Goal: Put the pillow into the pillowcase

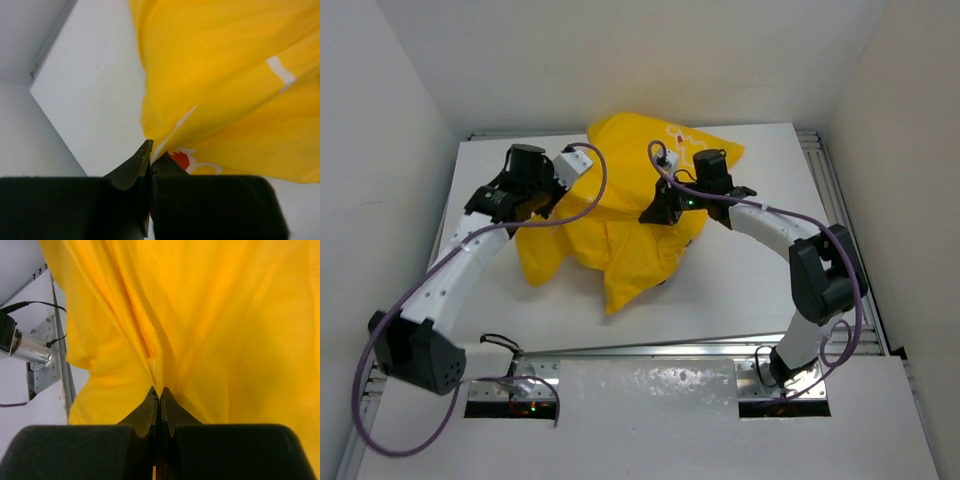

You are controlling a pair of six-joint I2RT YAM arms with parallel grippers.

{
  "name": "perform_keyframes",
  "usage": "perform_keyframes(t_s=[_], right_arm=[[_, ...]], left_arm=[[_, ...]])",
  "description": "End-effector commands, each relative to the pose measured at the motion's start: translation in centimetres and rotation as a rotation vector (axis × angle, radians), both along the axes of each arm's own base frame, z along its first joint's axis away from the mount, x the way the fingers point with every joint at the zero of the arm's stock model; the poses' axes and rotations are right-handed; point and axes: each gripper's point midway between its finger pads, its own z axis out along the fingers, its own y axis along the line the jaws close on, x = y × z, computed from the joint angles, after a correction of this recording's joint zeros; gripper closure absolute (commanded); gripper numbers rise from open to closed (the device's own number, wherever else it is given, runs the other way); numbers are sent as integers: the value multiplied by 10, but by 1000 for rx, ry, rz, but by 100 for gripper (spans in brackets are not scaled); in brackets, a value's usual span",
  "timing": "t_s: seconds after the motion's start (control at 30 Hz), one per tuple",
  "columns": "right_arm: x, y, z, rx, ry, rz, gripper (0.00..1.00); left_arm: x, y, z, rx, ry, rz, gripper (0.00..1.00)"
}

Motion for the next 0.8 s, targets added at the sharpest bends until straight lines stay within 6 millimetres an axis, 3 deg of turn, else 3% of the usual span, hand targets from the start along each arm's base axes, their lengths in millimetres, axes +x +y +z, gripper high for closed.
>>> perform_keyframes(t_s=[0.0, 0.03, 0.07, 0.1, 0.13, 0.17, 0.2, 0.23, 0.27, 0.3, 0.33, 0.37, 0.4, 0.43, 0.5, 0.53, 0.57, 0.6, 0.67, 0.7, 0.73, 0.77], right_arm=[[11, -18, -25, -74, 79, -77, 97], [15, -12, -19, -56, 84, -70, 90], [10, -8, -18, -44, 125, -51, 81], [8, -4, -15, -36, 133, -32, 68], [7, -1, -3, -12, 130, -20, 62], [5, 1, 9, 14, 113, -9, 56], [3, 0, 16, 23, 106, -14, 45], [5, -4, 36, 28, 57, -52, 41], [6, -8, 44, 23, 36, -80, 36], [8, -11, 51, 18, 16, -110, 32], [6, -16, 63, 28, 6, -156, 28], [18, -25, 63, 7, -5, -260, 27], [18, -32, 55, -7, 16, -316, 24], [21, -37, 60, 9, 21, -369, 19], [32, -49, 53, -1, 41, -446, 18], [37, -52, 52, 5, 71, -472, 20], [43, -57, 36, -21, 137, -504, 30], [61, -73, 40, -8, 160, -562, 37], [78, -89, 35, 54, 277, -622, 46], [97, -119, 23, 84, 334, -702, 48], [112, -132, 25, 158, 386, -771, 47], [125, -149, 23, 193, 396, -830, 43]], left_arm=[[59, 62, -16, 123, -102, 291, 100], [70, 68, -25, 73, -67, 308, 100], [82, 67, -18, 37, -49, 319, 100], [95, 66, -47, 9, 49, 346, 97], [111, 63, -30, -37, 32, 346, 92], [112, 60, -54, -41, 130, 357, 81], [114, 58, -56, -51, 160, 346, 77], [113, 49, -56, -81, 199, 317, 61], [109, 45, -55, -89, 218, 291, 19], [104, 42, -54, -97, 239, 269, 1], [98, 31, -52, -134, 263, 214, 0], [85, 29, -45, -130, 280, 183, 0], [77, 27, -41, -139, 287, 160, 0], [65, 25, -41, -151, 318, 131, 0], [49, 29, -20, -156, 282, 106, 0], [44, 36, -15, -177, 278, 111, 0], [34, 42, -3, -192, 258, 114, 0], [30, 62, 2, -213, 247, 159, 0], [17, 80, -1, -232, 268, 217, 0], [10, 98, -14, -226, 305, 282, 4], [1, 111, -31, -196, 372, 335, 20], [-6, 120, -45, -191, 419, 372, 28]])
